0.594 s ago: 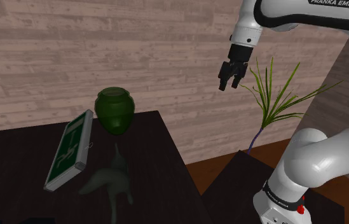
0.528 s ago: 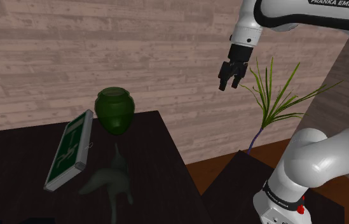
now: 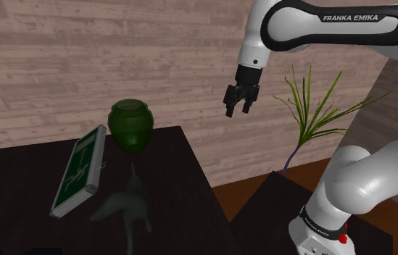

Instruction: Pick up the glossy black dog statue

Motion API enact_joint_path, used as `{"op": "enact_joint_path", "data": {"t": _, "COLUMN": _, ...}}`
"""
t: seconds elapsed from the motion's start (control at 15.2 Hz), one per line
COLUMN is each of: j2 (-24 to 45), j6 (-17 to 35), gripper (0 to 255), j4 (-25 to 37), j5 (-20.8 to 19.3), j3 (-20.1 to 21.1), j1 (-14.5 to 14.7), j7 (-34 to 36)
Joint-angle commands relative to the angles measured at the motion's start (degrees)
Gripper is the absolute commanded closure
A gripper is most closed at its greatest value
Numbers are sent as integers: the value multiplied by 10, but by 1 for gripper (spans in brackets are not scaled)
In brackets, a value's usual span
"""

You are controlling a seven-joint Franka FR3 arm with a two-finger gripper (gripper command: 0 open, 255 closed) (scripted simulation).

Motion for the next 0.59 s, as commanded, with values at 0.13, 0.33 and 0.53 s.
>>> {"op": "enact_joint_path", "data": {"t": 0.13, "j2": 51, "j6": 52, "gripper": 0, "j4": 3, "j5": 18, "j3": 35, "j1": 12, "j7": 35}}
{"op": "enact_joint_path", "data": {"t": 0.33, "j2": 94, "j6": 90, "gripper": 0, "j4": 13, "j5": 28, "j3": 62, "j1": 20, "j7": 62}}
{"op": "enact_joint_path", "data": {"t": 0.53, "j2": 143, "j6": 126, "gripper": 0, "j4": 28, "j5": 34, "j3": 89, "j1": 28, "j7": 90}}
